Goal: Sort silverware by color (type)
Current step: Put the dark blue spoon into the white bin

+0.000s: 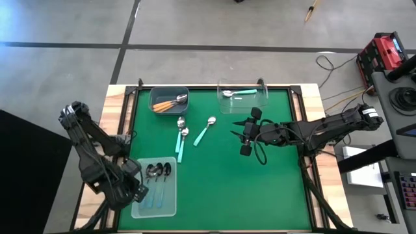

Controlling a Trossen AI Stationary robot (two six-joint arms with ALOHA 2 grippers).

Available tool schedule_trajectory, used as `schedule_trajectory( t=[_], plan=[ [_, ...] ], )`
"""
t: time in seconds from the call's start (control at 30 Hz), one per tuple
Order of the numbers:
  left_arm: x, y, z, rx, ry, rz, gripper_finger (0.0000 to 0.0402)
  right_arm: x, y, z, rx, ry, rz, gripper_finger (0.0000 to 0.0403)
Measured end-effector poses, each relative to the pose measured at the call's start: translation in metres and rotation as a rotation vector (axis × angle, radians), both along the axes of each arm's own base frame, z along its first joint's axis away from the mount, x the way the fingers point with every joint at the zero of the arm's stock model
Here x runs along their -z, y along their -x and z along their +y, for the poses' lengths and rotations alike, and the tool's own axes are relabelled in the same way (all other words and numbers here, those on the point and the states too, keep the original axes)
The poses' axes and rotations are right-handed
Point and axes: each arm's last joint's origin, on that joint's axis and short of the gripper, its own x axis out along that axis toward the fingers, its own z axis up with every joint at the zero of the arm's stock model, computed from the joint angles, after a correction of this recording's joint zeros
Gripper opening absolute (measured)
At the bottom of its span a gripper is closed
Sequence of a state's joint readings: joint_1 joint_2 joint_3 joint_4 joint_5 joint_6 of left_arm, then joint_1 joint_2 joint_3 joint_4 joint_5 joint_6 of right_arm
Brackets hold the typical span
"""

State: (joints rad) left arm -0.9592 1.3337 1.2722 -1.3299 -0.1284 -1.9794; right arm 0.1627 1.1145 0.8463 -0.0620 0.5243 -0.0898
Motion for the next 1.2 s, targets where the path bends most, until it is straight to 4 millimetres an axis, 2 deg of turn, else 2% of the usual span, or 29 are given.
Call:
schedule_trajectory(
  t=[0.17, 0.6, 0.87, 1.2],
  plan=[
    [0.003, -0.009, -0.012, -0.021, -0.048, 0.038, 0.0017, 0.000, 0.000, 0.000, 0.001, -0.002, 0.002, 0.0148],
    [0.035, -0.027, -0.040, -0.121, -0.124, 0.143, 0.0017, 0.001, 0.000, 0.000, 0.020, -0.053, -0.015, 0.0148],
    [0.047, -0.033, -0.045, -0.247, -0.186, 0.096, 0.0018, 0.001, 0.000, 0.000, 0.045, -0.114, -0.040, 0.0148],
    [0.066, -0.048, -0.049, -0.353, -0.257, 0.034, 0.0017, -0.005, -0.002, 0.000, 0.024, -0.074, -0.071, 0.0148]
  ],
)
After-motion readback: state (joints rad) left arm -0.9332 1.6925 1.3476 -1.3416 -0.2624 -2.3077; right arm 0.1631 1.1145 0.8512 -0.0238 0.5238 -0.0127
